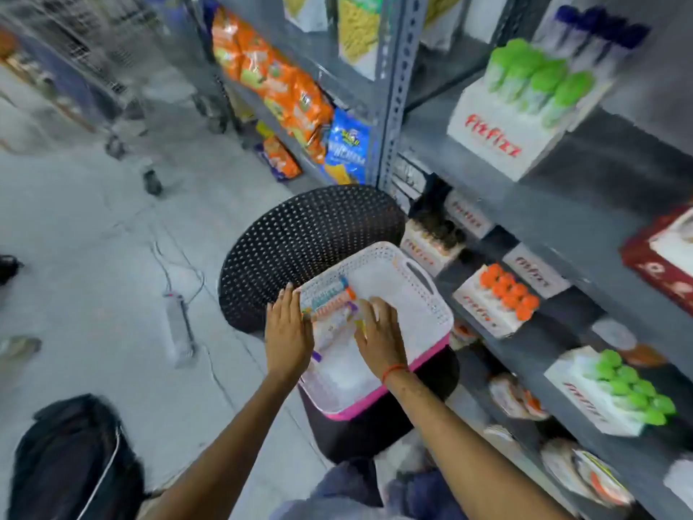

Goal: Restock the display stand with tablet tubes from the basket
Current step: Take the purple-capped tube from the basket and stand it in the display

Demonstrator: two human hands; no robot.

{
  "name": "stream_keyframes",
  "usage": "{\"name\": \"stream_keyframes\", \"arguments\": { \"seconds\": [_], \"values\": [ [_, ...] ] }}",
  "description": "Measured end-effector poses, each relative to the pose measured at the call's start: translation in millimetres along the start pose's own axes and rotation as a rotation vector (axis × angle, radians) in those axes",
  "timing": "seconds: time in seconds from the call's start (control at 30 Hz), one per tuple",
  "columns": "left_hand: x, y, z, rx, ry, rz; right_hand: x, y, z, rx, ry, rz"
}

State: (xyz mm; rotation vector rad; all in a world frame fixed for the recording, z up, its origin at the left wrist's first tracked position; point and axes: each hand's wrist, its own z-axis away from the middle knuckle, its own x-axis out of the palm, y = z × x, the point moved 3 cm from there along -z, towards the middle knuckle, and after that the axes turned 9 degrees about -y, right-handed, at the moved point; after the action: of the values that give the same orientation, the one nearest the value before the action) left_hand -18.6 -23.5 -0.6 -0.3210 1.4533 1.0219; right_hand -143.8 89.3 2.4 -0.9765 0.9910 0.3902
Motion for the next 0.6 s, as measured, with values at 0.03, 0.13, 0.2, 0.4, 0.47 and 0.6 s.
{"name": "stream_keyframes", "arguments": {
  "seconds": [0.03,0.13,0.2,0.4,0.47,0.6],
  "values": [
    [7,-9,2,-0.053,-0.048,-0.008,13,-2,-4,-0.041,-0.042,0.027],
    [30,-31,14,-0.146,-0.149,-0.094,50,-14,-3,-0.064,-0.471,0.084],
    [45,-39,18,-0.157,-0.209,-0.131,69,-19,-9,-0.071,-0.619,0.157],
    [65,-44,24,-0.191,-0.31,-0.179,91,-24,-19,-0.056,-0.721,0.307],
    [65,-43,23,-0.202,-0.305,-0.218,97,-24,-20,-0.062,-0.727,0.284],
    [63,-40,27,-0.196,-0.346,-0.24,105,-23,-19,0.023,-0.732,0.131]
  ]
}}
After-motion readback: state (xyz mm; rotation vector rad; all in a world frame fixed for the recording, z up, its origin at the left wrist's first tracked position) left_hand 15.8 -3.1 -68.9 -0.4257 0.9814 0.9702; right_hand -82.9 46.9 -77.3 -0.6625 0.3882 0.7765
